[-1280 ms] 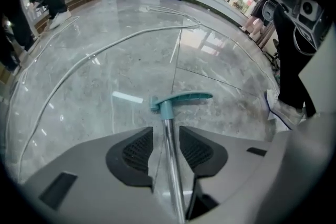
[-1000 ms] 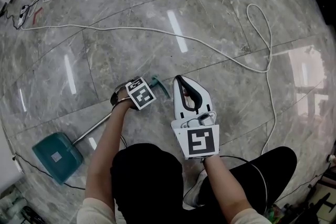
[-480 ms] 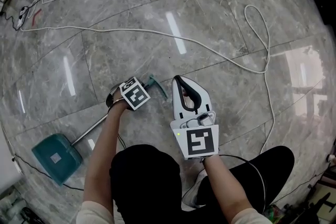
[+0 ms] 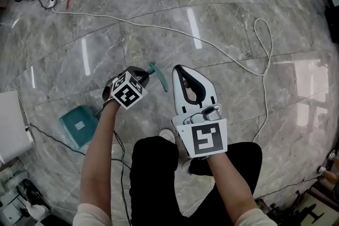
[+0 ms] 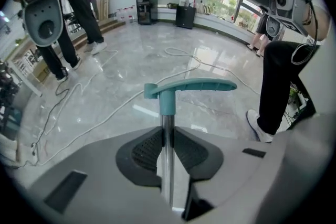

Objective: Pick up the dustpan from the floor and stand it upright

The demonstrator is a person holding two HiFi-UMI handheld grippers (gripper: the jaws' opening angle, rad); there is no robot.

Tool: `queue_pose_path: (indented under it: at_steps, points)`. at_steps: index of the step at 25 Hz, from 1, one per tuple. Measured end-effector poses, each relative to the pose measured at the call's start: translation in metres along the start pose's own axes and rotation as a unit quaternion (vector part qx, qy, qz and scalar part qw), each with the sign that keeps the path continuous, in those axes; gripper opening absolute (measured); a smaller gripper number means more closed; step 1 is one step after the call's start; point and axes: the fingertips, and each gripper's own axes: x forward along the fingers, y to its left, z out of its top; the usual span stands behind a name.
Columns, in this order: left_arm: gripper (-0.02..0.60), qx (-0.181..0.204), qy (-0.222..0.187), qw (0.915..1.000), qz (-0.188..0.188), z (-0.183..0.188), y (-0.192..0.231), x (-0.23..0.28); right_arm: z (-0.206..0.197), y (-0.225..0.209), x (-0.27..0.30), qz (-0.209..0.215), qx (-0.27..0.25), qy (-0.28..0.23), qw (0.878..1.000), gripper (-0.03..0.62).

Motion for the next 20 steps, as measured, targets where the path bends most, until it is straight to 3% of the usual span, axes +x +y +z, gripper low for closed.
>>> queue_pose_path:
  at_steps: [8, 12, 14, 17, 20]
  points:
    - [0.080, -0.001, -0.036, 0.9993, 0.011, -0.030, -0.019, -0.191, 0.159, 0.110, -0.048, 0.033, 0.008, 0.032, 0.999, 0.017]
    - [0.080, -0.012, -0.081, 0.9963, 0.023, -0.059, -0.016, -0.272, 0.198, 0.182, -0.064, 0.055, -0.014, 0.069, 0.996, 0.017]
    - [0.080, -0.022, -0.123, 0.9917, 0.030, -0.075, -0.010, -0.307, 0.201, 0.225, -0.066, 0.058, -0.041, 0.098, 0.993, 0.017]
    - [0.080, -0.033, -0.183, 0.9819, 0.037, -0.108, -0.008, -0.357, 0.240, 0.301, -0.049, 0.042, -0.022, 0.037, 0.998, 0.017]
    - [0.080, -0.028, -0.236, 0.9701, 0.050, -0.139, 0.000, -0.401, 0.246, 0.365, -0.043, 0.028, -0.038, 0.031, 0.998, 0.017]
